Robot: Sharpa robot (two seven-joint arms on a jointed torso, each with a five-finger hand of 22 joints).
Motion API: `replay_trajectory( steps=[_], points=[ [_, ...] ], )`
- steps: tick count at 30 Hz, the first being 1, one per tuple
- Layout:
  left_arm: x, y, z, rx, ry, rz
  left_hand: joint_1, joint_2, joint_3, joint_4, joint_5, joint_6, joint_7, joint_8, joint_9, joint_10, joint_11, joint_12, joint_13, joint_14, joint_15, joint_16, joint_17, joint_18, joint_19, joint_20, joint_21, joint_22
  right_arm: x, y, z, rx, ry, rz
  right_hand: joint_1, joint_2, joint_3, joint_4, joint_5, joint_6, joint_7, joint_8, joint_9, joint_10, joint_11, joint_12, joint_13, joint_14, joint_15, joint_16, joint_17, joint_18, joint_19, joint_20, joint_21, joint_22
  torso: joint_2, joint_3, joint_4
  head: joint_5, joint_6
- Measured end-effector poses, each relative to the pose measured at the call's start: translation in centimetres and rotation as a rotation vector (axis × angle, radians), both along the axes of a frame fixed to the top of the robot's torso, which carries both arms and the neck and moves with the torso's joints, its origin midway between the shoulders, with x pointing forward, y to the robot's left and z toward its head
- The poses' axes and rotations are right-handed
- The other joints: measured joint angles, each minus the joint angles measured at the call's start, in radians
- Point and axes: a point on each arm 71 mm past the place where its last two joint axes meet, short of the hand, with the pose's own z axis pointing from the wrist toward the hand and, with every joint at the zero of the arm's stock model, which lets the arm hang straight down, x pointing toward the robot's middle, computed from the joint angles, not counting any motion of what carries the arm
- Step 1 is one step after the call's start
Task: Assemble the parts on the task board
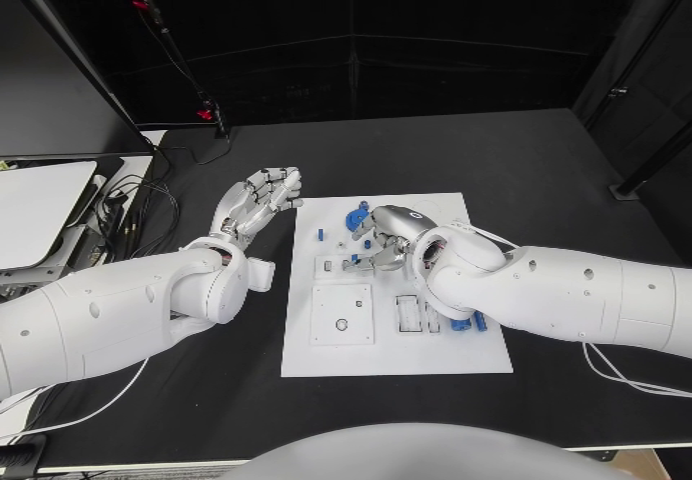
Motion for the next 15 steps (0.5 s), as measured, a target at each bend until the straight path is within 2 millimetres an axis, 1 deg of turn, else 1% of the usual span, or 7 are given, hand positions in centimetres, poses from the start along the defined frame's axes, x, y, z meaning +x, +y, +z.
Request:
replay_trajectory(
  steps=[5, 7, 8, 9, 10, 12, 15],
  points=[
    [-0.5, 0.1, 0.9, 0.03, -0.043, -0.034, -0.045, -0.045, -0.017, 0.001, 0.004, 0.01, 0.002, 0.0, 0.0, 0.088, -0.016, 0.048, 0.009, 0.118, -0.024, 0.065, 0.02, 0.039, 0.079, -0.001, 0.079, 0.033, -0.6, -2.0, 1.6, 0.114, -0.102, -0.002, -0.074, -0.007, -0.086, 0.001, 0.043, -0.004, -0.007, 0.0, 0.003, 0.001, -0.001, 0.0, 0.0, 0.003, 0.003, 0.0, 0.0, 0.0, -0.004, 0.004, -0.011, 0.0, -0.001, 0.0003, -0.0012, 0.012, -0.001],
    [-0.5, 0.0, 1.8, 0.056, -0.082, -0.06, -0.062, -0.062, -0.017, 0.001, 0.007, 0.013, 0.001, 0.0, 0.0, 0.146, -0.027, 0.078, 0.019, 0.186, -0.042, 0.103, 0.037, 0.052, 0.125, -0.004, 0.122, 0.053, -0.6, -3.1, 2.7, 0.169, -0.131, -0.014, -0.088, 0.002, -0.09, 0.0, 0.049, 0.008, -0.021, 0.003, 0.005, 0.002, -0.024, 0.0, 0.0, 0.002, -0.007, 0.0, 0.0, 0.0, -0.003, 0.003, -0.021, 0.0, -0.001, 0.0009, -0.0012, 0.018, -0.002],
    [-0.5, 0.0, 2.2, 0.071, -0.097, -0.071, -0.064, -0.064, -0.017, 0.001, 0.007, 0.026, 0.001, 0.0, 0.0, 0.179, -0.035, 0.096, 0.026, 0.227, -0.054, 0.126, 0.049, 0.069, 0.152, -0.005, 0.147, 0.065, -0.5, -3.5, 3.1, 0.194, -0.138, -0.021, -0.093, 0.008, -0.09, 0.0, 0.049, 0.008, -0.029, 0.003, 0.005, 0.002, -0.031, 0.0, 0.0, 0.002, -0.014, 0.0, 0.0, 0.0, -0.001, 0.0, -0.028, 0.0, -0.001, 0.0011, -0.0012, 0.02, -0.003],
    [-0.5, 0.0, 2.4, 0.077, -0.102, -0.075, -0.065, -0.064, -0.017, 0.001, 0.007, 0.031, 0.001, 0.0, 0.0, 0.191, -0.039, 0.101, 0.028, 0.242, -0.058, 0.135, 0.054, 0.073, 0.162, -0.006, 0.156, 0.07, -0.5, -3.7, 3.3, 0.202, -0.139, -0.023, -0.094, 0.009, -0.09, 0.0, 0.049, 0.008, -0.03, 0.003, 0.005, 0.002, -0.032, 0.0, 0.0, 0.003, -0.016, 0.0, 0.0, 0.0, 0.0, -0.001, -0.03, 0.0, -0.001, 0.0012, -0.0012, 0.021, -0.004],
    [-0.4, 0.0, 2.9, 0.102, -0.117, -0.091, -0.065, -0.064, -0.017, 0.001, 0.007, 0.046, 0.002, 0.0, 0.0, 0.226, -0.048, 0.118, 0.037, 0.286, -0.071, 0.16, 0.072, 0.086, 0.193, -0.008, 0.183, 0.083, -0.4, -4.3, 3.8, 0.235, -0.139, -0.033, -0.103, 0.011, -0.09, 0.0, 0.049, 0.006, -0.034, 0.003, 0.005, 0.0, -0.037, 0.0, 0.0, 0.003, -0.019, 0.0, 0.0, 0.0, 0.0, -0.008, -0.035, 0.0, -0.002, 0.0014, -0.0014, 0.023, -0.004],
    [-0.2, 0.0, 3.6, 0.151, -0.132, -0.117, -0.067, -0.066, -0.017, 0.001, 0.007, 0.089, 0.005, 0.009, 0.003, 0.312, -0.073, 0.155, 0.062, 0.384, -0.099, 0.214, 0.114, 0.086, 0.256, -0.021, 0.238, 0.114, -0.4, -5.2, 4.3, 0.286, -0.123, -0.052, -0.114, 0.023, -0.103, 0.0, 0.062, 0.0, -0.04, 0.003, 0.005, 0.0, -0.041, 0.0, 0.0, 0.002, -0.025, 0.0, 0.0, 0.0, 0.001, -0.013, -0.059, 0.0, -0.002, 0.0014, -0.0021, 0.027, -0.007],
    [0.2, -0.2, 4.6, 0.244, -0.131, -0.161, -0.073, -0.072, -0.017, 0.001, 0.007, 0.185, 0.011, 0.028, 0.019, 0.482, -0.122, 0.199, 0.106, 0.522, -0.15, 0.28, 0.176, 0.086, 0.332, -0.063, 0.332, 0.174, -0.4, -7.0, 4.5, 0.381, -0.067, -0.089, -0.146, 0.04, -0.13, 0.001, 0.103, -0.005, -0.045, 0.003, 0.005, 0.002, -0.045, 0.0, 0.0, 0.003, -0.026, 0.0, 0.0, 0.016, -0.002, -0.017, -0.084, 0.0, -0.003, 0.0015, -0.0026, 0.03, -0.008]
  ],
)
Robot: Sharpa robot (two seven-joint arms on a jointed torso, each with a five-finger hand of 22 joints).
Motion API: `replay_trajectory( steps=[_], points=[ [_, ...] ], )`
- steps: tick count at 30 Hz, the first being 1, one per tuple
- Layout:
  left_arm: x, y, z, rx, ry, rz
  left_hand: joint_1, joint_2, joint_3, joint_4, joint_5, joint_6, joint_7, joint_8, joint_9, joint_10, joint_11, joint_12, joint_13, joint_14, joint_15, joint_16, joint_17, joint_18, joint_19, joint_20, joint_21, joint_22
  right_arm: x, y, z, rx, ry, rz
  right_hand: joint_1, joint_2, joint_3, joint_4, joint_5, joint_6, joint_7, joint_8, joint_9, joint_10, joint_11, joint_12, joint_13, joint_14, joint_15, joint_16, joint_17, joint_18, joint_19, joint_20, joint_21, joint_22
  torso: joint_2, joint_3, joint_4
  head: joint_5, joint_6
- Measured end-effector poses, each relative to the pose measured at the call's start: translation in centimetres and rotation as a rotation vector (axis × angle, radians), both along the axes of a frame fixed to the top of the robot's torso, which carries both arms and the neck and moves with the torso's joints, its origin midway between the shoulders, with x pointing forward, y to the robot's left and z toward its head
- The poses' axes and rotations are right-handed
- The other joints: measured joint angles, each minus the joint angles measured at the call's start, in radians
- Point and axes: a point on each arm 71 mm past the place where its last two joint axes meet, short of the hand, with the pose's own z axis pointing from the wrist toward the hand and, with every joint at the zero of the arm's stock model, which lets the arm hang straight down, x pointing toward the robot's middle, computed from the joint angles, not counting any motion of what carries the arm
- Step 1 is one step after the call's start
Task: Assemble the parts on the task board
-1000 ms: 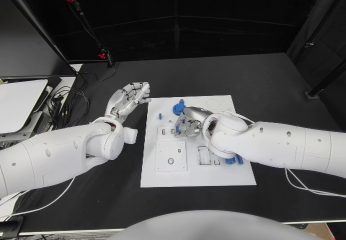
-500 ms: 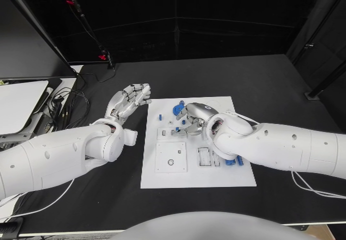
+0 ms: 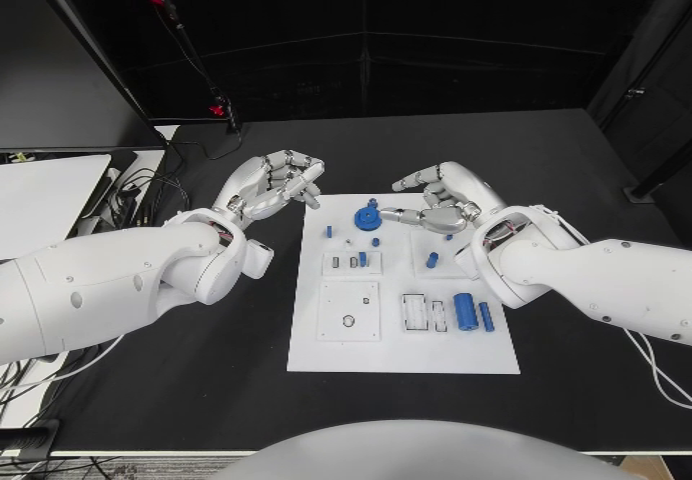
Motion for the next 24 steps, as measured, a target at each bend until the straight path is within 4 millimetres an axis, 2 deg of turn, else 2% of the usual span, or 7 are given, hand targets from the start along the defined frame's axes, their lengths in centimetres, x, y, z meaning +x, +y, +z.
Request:
replay_trajectory(
  steps=[5, 9, 12, 14, 18, 21, 24],
  points=[
    [0.5, -0.4, 0.7, 0.156, 0.051, -0.055, 0.011, 0.01, -0.014, -0.004, 0.0, 0.114, -0.013, 0.016, 0.037, 0.21, -0.056, 0.128, 0.194, 0.155, -0.063, 0.123, 0.121, 0.0, 0.054, -0.052, 0.176, 0.135, -0.2, -1.9, -0.1, 0.174, 0.101, -0.012, 0.007, 0.054, 0.016, -0.004, -0.008, -0.004, 0.004, 0.0, 0.0, 0.0, 0.0, 0.0, 0.0, 0.0, 0.0, 0.0, 0.0, 0.016, -0.033, -0.003, -0.067, 0.0, -0.001, 0.0, -0.003, 0.008, 0.001],
    [0.9, -1.2, 0.9, 0.285, 0.103, -0.102, 0.026, 0.026, -0.033, -0.002, -0.016, 0.136, -0.035, 0.049, 0.087, 0.481, -0.08, 0.461, 0.84, 0.428, -0.093, 0.322, 0.597, 0.0, 0.101, -0.091, 0.362, 0.308, -0.3, -3.1, -0.2, 0.309, 0.173, -0.003, 0.027, 0.101, 0.024, -0.008, -0.014, -0.005, 0.017, 0.002, 0.0, 0.0, 0.011, 0.0, 0.0, -0.002, 0.003, 0.0, 0.0, 0.016, -0.05, 0.005, -0.085, 0.0, -0.001, 0.0004, -0.0032, 0.008, 0.0],
    [1.2, -2.0, 0.8, 0.368, 0.137, -0.133, 0.029, 0.022, -0.039, -0.003, -0.026, 0.139, -0.038, 0.078, 0.128, 0.589, -0.088, 0.634, 1.101, 0.64, -0.105, 0.438, 0.969, -0.046, 0.289, -0.104, 0.589, 0.562, -0.3, -3.6, -0.2, 0.387, 0.208, 0.007, 0.03, 0.112, 0.024, -0.008, -0.014, 0.001, 0.023, 0.012, 0.002, 0.0, 0.022, 0.0, 0.0, 0.0, 0.011, 0.0, 0.0, 0.016, -0.066, 0.01, -0.102, 0.0, 0.0, 0.0, -0.0031, 0.007, 0.001],
    [1.3, -2.7, 0.5, 0.429, 0.16, -0.154, 0.029, 0.022, -0.035, -0.005, -0.026, 0.137, -0.04, 0.099, 0.164, 0.601, -0.089, 0.681, 1.13, 0.698, -0.107, 0.485, 1.05, -0.089, 0.449, -0.109, 0.754, 0.732, -0.3, -3.8, -0.3, 0.436, 0.227, 0.01, 0.026, 0.116, 0.024, -0.008, -0.014, 0.001, 0.023, 0.012, 0.002, 0.0, 0.022, 0.0, 0.0, -0.002, 0.013, 0.0, 0.0, 0.016, -0.068, 0.012, -0.102, 0.0, 0.0, -0.0002, -0.0026, 0.006, 0.001],
    [1.7, -4.3, 0.0, 0.545, 0.186, -0.198, 0.066, -0.02, -0.002, 0.0, -0.029, 0.159, -0.047, 0.143, 0.231, 0.601, -0.089, 0.687, 1.136, 0.71, -0.101, 0.494, 1.067, -0.163, 0.661, -0.107, 0.949, 0.774, -0.1, -4.3, -0.4, 0.498, 0.249, 0.004, 0.021, 0.122, 0.018, -0.006, -0.005, 0.007, 0.029, 0.017, 0.002, -0.002, 0.035, 0.0, 0.0, -0.002, 0.024, 0.0, 0.0, 0.015, -0.073, 0.017, -0.108, 0.0, 0.001, -0.0014, -0.0021, 0.004, 0.003],
    [1.7, -5.2, -0.5, 0.625, 0.213, -0.229, 0.046, -0.025, 0.008, 0.003, -0.077, 0.163, -0.051, 0.166, 0.272, 0.601, -0.089, 0.687, 1.136, 0.71, -0.102, 0.494, 1.067, -0.164, 0.667, -0.107, 0.963, 0.775, 0.0, -4.6, -0.5, 0.525, 0.259, -0.003, 0.021, 0.122, 0.016, -0.007, 0.0, 0.009, 0.031, 0.017, 0.003, 0.0, 0.037, 0.0, 0.0, 0.0, 0.026, 0.0, 0.0, 0.015, -0.073, 0.017, -0.108, 0.0, 0.001, -0.0029, -0.0018, 0.0, 0.004],
    [1.9, -5.5, -1.0, 0.689, 0.242, -0.245, 0.042, 0.019, 0.018, -0.001, -0.125, 0.181, -0.062, 0.194, 0.31, 0.606, -0.094, 0.687, 1.136, 0.71, -0.102, 0.494, 1.067, -0.164, 0.667, -0.107, 0.963, 0.775, 0.2, -4.8, -0.6, 0.539, 0.265, -0.01, 0.021, 0.122, 0.009, -0.006, 0.004, 0.011, 0.04, 0.023, 0.003, -0.002, 0.045, 0.0, 0.0, 0.002, 0.035, 0.0, 0.0, 0.015, -0.076, 0.021, -0.108, 0.0, 0.002, -0.0035, -0.0018, -0.004, 0.003]
  ],
)
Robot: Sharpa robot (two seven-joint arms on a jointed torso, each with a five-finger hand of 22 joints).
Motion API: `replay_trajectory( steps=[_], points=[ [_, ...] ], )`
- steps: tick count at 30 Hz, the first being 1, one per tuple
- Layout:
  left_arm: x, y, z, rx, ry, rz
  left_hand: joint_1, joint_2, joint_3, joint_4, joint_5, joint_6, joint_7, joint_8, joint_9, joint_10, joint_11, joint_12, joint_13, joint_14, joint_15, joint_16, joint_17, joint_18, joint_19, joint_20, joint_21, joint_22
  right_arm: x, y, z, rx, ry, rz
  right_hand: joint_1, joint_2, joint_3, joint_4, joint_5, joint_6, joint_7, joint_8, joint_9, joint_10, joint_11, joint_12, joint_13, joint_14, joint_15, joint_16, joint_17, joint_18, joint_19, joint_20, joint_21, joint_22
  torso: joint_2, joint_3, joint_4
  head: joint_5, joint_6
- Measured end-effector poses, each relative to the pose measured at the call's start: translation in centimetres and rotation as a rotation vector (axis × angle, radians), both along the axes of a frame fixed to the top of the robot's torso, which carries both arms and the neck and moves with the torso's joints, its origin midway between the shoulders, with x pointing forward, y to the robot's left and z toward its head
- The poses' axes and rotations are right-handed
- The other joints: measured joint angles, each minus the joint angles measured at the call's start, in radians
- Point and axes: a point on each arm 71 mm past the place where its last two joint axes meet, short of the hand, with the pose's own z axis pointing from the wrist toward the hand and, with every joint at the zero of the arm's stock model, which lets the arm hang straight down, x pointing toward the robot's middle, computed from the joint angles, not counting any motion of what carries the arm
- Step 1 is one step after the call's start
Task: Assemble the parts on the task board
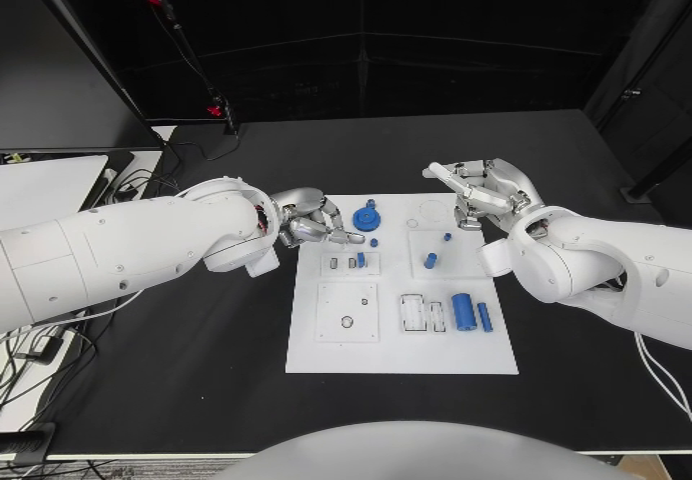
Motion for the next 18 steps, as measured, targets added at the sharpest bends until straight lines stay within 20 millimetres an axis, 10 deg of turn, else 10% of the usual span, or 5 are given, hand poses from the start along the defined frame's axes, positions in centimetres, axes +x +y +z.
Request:
replay_trajectory(
  steps=[11, 18],
  points=[
    [0.7, -0.9, -1.2, 0.147, 0.067, -0.038, -0.058, 0.116, -0.025, 0.0, -0.025, 0.063, -0.027, 0.018, 0.071, 0.001, -0.023, 0.0, 0.0, 0.001, -0.017, 0.0, 0.0, 0.0, 0.005, -0.013, 0.0, 0.0, 0.6, -0.9, -0.4, 0.01, 0.018, -0.036, -0.002, -0.003, -0.005, 0.0, 0.009, 0.004, 0.018, 0.005, 0.0, 0.002, 0.02, 0.0, 0.0, 0.0, 0.014, 0.0, 0.0, 0.0, 0.007, 0.014, 0.0, 0.0, 0.0, 0.0, 0.0018, -0.014, -0.001],
    [0.9, -2.6, -1.6, 0.197, 0.096, -0.071, -0.067, 0.125, -0.069, -0.001, -0.038, 0.1, -0.039, -0.018, 0.086, 0.0, -0.033, 0.0, 0.0, 0.001, -0.027, 0.0, 0.0, 0.0, 0.004, -0.022, 0.0, 0.0, 0.7, -1.2, -0.5, 0.009, 0.022, -0.048, -0.022, 0.0, -0.008, 0.002, 0.009, 0.005, 0.026, 0.005, 0.0, 0.002, 0.027, 0.0, 0.0, -0.002, 0.023, 0.0, 0.0, 0.0, 0.023, 0.03, 0.022, 0.0, 0.0, -0.0005, 0.0015, -0.017, -0.004]
  ],
)
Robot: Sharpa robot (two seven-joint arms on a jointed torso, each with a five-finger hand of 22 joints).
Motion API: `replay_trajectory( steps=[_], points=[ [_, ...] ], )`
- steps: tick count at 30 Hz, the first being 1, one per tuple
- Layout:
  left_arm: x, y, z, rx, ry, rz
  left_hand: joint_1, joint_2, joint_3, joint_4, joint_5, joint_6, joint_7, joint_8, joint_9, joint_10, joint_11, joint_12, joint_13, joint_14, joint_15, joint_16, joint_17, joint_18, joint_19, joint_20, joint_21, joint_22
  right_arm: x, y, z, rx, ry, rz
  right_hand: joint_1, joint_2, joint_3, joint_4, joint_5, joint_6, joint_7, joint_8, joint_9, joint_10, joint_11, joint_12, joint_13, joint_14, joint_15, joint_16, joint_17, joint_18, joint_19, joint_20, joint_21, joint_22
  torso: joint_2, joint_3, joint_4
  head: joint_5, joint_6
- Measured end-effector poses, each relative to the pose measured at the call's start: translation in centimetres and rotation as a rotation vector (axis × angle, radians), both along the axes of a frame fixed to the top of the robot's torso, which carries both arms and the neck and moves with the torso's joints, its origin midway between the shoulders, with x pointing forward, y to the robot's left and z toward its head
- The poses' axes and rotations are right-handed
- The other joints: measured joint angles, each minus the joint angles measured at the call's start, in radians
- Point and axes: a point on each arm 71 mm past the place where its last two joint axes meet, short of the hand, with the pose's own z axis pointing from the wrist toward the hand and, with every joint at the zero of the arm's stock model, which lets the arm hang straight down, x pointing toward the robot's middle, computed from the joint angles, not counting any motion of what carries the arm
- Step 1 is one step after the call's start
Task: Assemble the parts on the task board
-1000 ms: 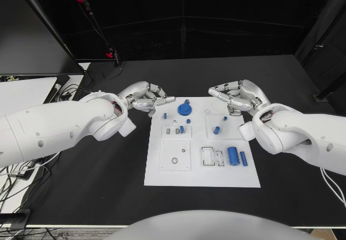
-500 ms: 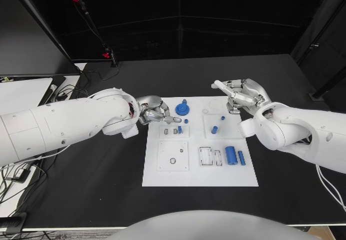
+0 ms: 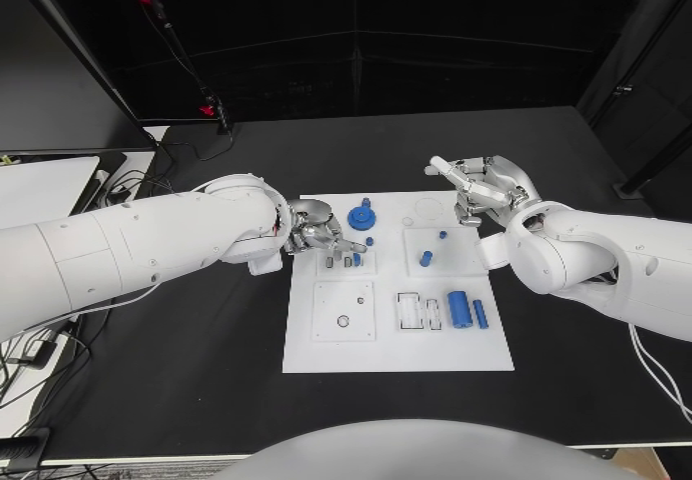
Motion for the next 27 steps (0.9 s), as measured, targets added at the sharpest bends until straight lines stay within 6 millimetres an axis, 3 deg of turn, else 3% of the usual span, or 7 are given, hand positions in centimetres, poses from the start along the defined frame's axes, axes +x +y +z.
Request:
replay_trajectory(
  steps=[9, 20, 27],
  points=[
    [0.3, -1.5, -0.5, 0.057, 0.026, -0.003, 0.003, 0.013, -0.013, -0.002, 0.014, 0.025, -0.007, -0.029, 0.014, -0.002, -0.005, 0.0, 0.0, 0.0, -0.007, 0.0, 0.0, 0.0, 0.0, -0.007, 0.0, 0.0, 0.1, -0.2, 0.0, -0.002, 0.002, -0.01, -0.007, 0.005, 0.0, 0.001, 0.007, 0.003, 0.003, 0.004, 0.0, 0.0, 0.0, 0.0, 0.0, -0.002, 0.001, 0.0, 0.0, 0.0, 0.024, 0.007, 0.027, 0.0, 0.0, 0.0006, -0.0004, -0.003, -0.002],
    [0.6, -2.1, -0.9, 0.122, 0.039, 0.033, 0.004, 0.014, -0.019, -0.001, 0.02, 0.032, -0.007, -0.039, 0.02, 0.001, -0.008, 0.0, 0.0, 0.0, -0.007, 0.0, 0.0, 0.0, 0.003, -0.01, 0.0, 0.0, 0.1, -0.2, -0.2, -0.005, 0.007, -0.018, -0.007, 0.005, 0.0, 0.001, 0.011, 0.003, 0.003, 0.004, 0.0, 0.0, 0.0, 0.0, 0.0, -0.002, 0.001, 0.0, 0.001, 0.0, 0.025, 0.006, 0.027, 0.0, 0.0, 0.0012, 0.0003, -0.005, -0.003],
    [0.8, -2.3, -1.0, 0.146, 0.045, 0.047, -0.004, 0.03, -0.03, 0.001, 0.025, 0.039, -0.007, -0.046, 0.026, 0.001, -0.008, 0.0, 0.0, 0.0, -0.007, 0.0, 0.0, 0.0, 0.003, -0.01, 0.0, 0.0, 0.2, -0.3, -0.3, -0.007, 0.013, -0.023, -0.011, 0.009, 0.0, 0.001, 0.011, 0.003, 0.003, 0.004, 0.0, 0.0, 0.0, 0.0, 0.0, -0.002, 0.001, 0.0, 0.001, 0.0, 0.025, 0.006, 0.027, 0.0, 0.0, 0.0014, 0.0015, -0.007, -0.005]
  ],
)
